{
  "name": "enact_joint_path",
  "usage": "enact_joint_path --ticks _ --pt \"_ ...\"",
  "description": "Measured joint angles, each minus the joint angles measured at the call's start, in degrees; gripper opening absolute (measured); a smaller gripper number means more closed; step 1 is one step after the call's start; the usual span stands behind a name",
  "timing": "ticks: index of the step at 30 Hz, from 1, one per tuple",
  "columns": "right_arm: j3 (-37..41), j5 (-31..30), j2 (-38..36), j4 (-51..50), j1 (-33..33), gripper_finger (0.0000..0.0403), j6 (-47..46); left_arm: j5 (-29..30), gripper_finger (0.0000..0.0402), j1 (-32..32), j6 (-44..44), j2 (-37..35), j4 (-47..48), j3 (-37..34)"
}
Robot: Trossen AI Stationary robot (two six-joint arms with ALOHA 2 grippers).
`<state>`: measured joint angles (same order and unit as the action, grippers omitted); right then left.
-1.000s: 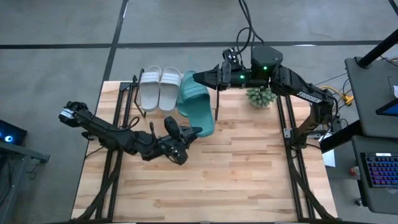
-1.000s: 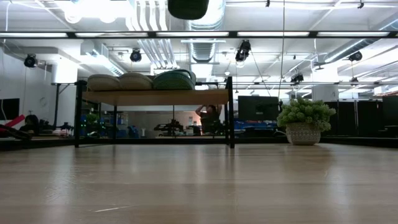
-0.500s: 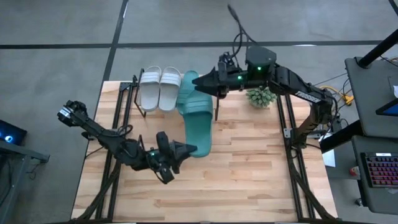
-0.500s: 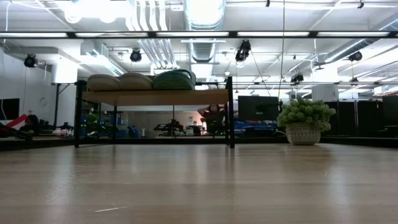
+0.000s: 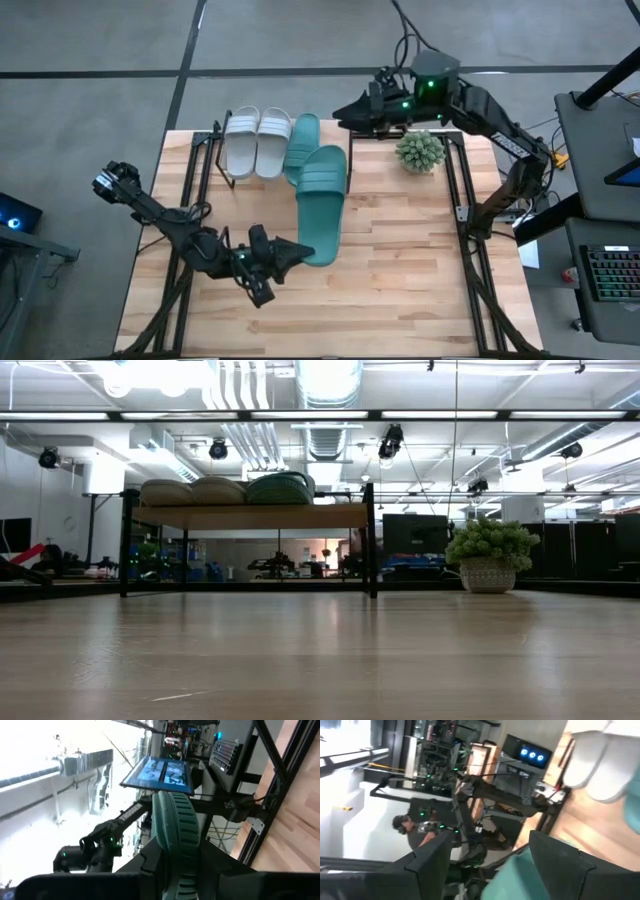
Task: Pick and place slides into the shelf
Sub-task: Put the green slipper on the shelf
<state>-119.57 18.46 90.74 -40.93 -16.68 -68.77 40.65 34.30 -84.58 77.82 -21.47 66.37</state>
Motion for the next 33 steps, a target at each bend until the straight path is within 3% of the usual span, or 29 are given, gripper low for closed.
enact_joint_path --ticks 14,21,33 --pt "0.92 3.6 0.61 -7.71 -0.5 0.0253 -1.06 -3.68 0.0051 0.42 -1.67 -0.28 -0.37 0.09" --pt "1.6 3.01 0.7 -16.21 -0.5 0.0246 -4.07 -4.01 0.0051 0.4 -3.34 -1.01 -0.59 0.26" --pt "1.6 2.49 0.64 -14.75 -0.48 0.0245 -1.95 -4.63 0.0048 0.4 -2.77 -1.02 -0.55 0.35"
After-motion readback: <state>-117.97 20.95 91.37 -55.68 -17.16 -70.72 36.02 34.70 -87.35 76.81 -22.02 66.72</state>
